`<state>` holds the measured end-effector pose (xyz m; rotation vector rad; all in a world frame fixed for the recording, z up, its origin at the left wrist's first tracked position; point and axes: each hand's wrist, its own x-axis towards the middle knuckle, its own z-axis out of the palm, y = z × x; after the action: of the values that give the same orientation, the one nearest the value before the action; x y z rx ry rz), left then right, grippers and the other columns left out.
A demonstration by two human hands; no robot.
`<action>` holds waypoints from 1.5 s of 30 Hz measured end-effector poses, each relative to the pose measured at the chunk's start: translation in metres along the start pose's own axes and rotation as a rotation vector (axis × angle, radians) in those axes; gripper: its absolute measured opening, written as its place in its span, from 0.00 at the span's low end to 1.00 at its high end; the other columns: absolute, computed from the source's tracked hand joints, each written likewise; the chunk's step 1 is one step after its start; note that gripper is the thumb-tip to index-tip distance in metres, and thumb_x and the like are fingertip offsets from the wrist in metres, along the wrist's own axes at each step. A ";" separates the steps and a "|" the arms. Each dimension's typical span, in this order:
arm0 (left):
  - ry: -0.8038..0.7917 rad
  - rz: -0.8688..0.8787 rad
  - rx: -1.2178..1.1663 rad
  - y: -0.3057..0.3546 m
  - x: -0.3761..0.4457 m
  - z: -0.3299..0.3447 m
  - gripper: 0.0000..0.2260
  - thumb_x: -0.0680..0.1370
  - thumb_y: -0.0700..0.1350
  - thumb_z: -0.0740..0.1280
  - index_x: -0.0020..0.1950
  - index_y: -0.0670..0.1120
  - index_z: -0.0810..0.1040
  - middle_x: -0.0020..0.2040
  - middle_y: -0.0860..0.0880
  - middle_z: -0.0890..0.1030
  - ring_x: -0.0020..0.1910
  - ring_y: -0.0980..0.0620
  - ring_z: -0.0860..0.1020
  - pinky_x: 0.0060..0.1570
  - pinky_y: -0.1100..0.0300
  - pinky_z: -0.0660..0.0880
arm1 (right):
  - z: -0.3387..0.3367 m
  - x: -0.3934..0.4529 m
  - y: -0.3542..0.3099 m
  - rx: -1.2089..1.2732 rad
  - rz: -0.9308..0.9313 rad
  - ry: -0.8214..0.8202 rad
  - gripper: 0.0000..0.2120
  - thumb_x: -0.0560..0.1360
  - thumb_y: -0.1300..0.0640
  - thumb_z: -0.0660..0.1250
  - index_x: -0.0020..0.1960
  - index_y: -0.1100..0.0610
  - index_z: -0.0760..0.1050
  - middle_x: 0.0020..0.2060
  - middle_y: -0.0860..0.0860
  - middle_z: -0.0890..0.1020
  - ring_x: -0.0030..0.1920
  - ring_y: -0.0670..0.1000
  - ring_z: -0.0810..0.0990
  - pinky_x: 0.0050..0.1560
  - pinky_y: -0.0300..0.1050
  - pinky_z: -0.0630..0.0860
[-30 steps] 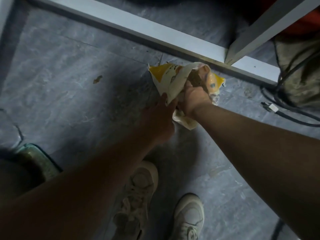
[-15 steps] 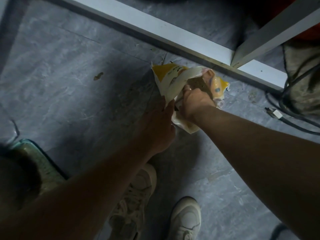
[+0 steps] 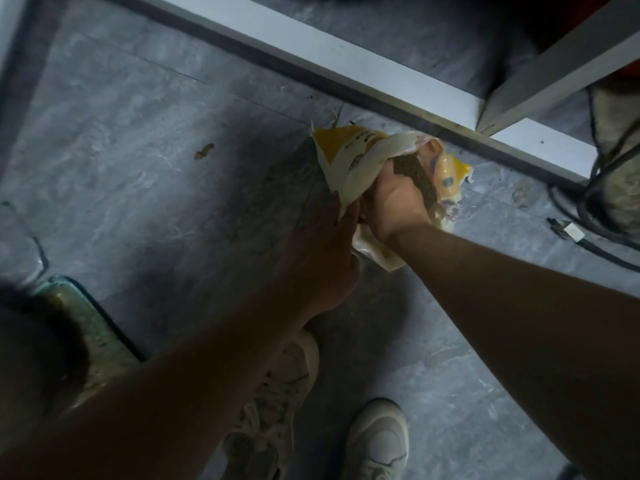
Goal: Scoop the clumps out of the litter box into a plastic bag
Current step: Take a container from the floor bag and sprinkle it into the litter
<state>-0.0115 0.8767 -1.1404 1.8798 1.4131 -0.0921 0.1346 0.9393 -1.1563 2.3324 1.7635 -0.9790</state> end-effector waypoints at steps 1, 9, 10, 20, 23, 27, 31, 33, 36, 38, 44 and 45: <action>0.000 -0.001 0.002 0.001 0.000 -0.001 0.34 0.81 0.48 0.61 0.84 0.50 0.48 0.84 0.42 0.52 0.82 0.41 0.54 0.79 0.43 0.57 | 0.003 -0.004 0.001 0.050 -0.002 0.050 0.29 0.79 0.52 0.64 0.75 0.53 0.56 0.53 0.62 0.80 0.51 0.64 0.81 0.52 0.57 0.79; 0.005 0.000 0.006 0.006 0.001 -0.005 0.33 0.79 0.50 0.58 0.83 0.51 0.51 0.82 0.41 0.57 0.79 0.39 0.61 0.75 0.41 0.65 | 0.023 -0.033 0.000 0.521 0.145 0.262 0.31 0.75 0.55 0.71 0.74 0.58 0.62 0.63 0.57 0.78 0.64 0.59 0.76 0.66 0.54 0.72; 0.003 -0.006 0.000 0.007 0.000 -0.005 0.33 0.78 0.51 0.57 0.83 0.52 0.51 0.82 0.41 0.57 0.78 0.38 0.62 0.74 0.40 0.66 | 0.024 -0.038 0.001 0.561 0.158 0.293 0.31 0.75 0.55 0.71 0.74 0.59 0.64 0.65 0.57 0.77 0.66 0.58 0.74 0.68 0.54 0.70; 0.016 -0.001 -0.026 0.013 -0.004 -0.006 0.31 0.77 0.51 0.48 0.81 0.47 0.63 0.77 0.35 0.65 0.68 0.32 0.73 0.63 0.39 0.74 | 0.027 -0.073 0.001 0.816 0.214 0.497 0.27 0.74 0.49 0.74 0.71 0.50 0.71 0.63 0.45 0.78 0.64 0.44 0.75 0.64 0.39 0.71; -0.012 -0.011 -0.028 0.016 -0.010 -0.008 0.29 0.80 0.48 0.53 0.82 0.47 0.60 0.79 0.35 0.61 0.70 0.32 0.72 0.65 0.39 0.72 | 0.031 -0.087 0.004 0.855 0.255 0.482 0.26 0.73 0.45 0.71 0.69 0.45 0.70 0.62 0.43 0.77 0.63 0.45 0.76 0.64 0.45 0.74; 0.003 -0.064 -0.071 0.023 -0.021 -0.006 0.28 0.82 0.39 0.61 0.82 0.46 0.59 0.82 0.39 0.56 0.78 0.34 0.63 0.74 0.42 0.64 | 0.033 -0.107 0.004 0.842 0.229 0.485 0.26 0.73 0.47 0.71 0.69 0.46 0.70 0.62 0.42 0.77 0.58 0.35 0.72 0.55 0.22 0.66; 0.014 -0.064 -0.081 0.033 -0.039 -0.003 0.28 0.81 0.37 0.62 0.81 0.43 0.60 0.82 0.39 0.58 0.78 0.35 0.64 0.74 0.44 0.64 | 0.030 -0.138 0.004 0.892 0.262 0.445 0.23 0.73 0.47 0.74 0.62 0.36 0.66 0.50 0.37 0.77 0.50 0.34 0.73 0.44 0.19 0.67; 0.040 -0.015 -0.066 0.041 -0.049 -0.002 0.26 0.82 0.44 0.58 0.81 0.42 0.62 0.81 0.38 0.60 0.78 0.36 0.63 0.76 0.42 0.62 | 0.025 -0.156 0.007 0.895 0.270 0.411 0.23 0.73 0.46 0.74 0.58 0.34 0.63 0.45 0.37 0.77 0.45 0.36 0.75 0.40 0.22 0.68; 0.040 0.083 -0.026 0.056 -0.068 -0.003 0.31 0.79 0.52 0.47 0.82 0.44 0.60 0.81 0.38 0.60 0.80 0.39 0.60 0.79 0.45 0.58 | 0.016 -0.182 0.017 0.907 0.274 0.401 0.23 0.72 0.49 0.75 0.59 0.36 0.64 0.44 0.35 0.78 0.42 0.32 0.77 0.39 0.21 0.70; 0.018 0.130 -0.017 0.069 -0.084 -0.005 0.30 0.79 0.48 0.50 0.82 0.44 0.59 0.82 0.39 0.59 0.81 0.41 0.59 0.79 0.47 0.59 | 0.005 -0.202 0.023 0.918 0.284 0.412 0.24 0.72 0.50 0.75 0.57 0.32 0.65 0.44 0.31 0.78 0.43 0.28 0.77 0.39 0.21 0.70; -0.078 0.203 -0.037 0.135 -0.144 -0.027 0.29 0.79 0.46 0.55 0.82 0.46 0.60 0.81 0.46 0.63 0.79 0.48 0.63 0.77 0.55 0.63 | -0.030 -0.275 0.040 0.928 0.308 0.509 0.27 0.70 0.50 0.77 0.63 0.34 0.69 0.53 0.38 0.82 0.51 0.37 0.82 0.47 0.32 0.78; -0.096 0.212 -0.025 0.147 -0.153 -0.030 0.28 0.80 0.46 0.56 0.82 0.46 0.62 0.81 0.46 0.64 0.79 0.48 0.62 0.78 0.54 0.62 | -0.036 -0.288 0.044 0.934 0.324 0.505 0.27 0.70 0.50 0.77 0.65 0.37 0.70 0.55 0.40 0.82 0.53 0.40 0.82 0.49 0.35 0.78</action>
<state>0.0429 0.7608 -0.9686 1.9657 1.1391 -0.0600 0.1473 0.6953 -0.9943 3.5398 1.0189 -1.4579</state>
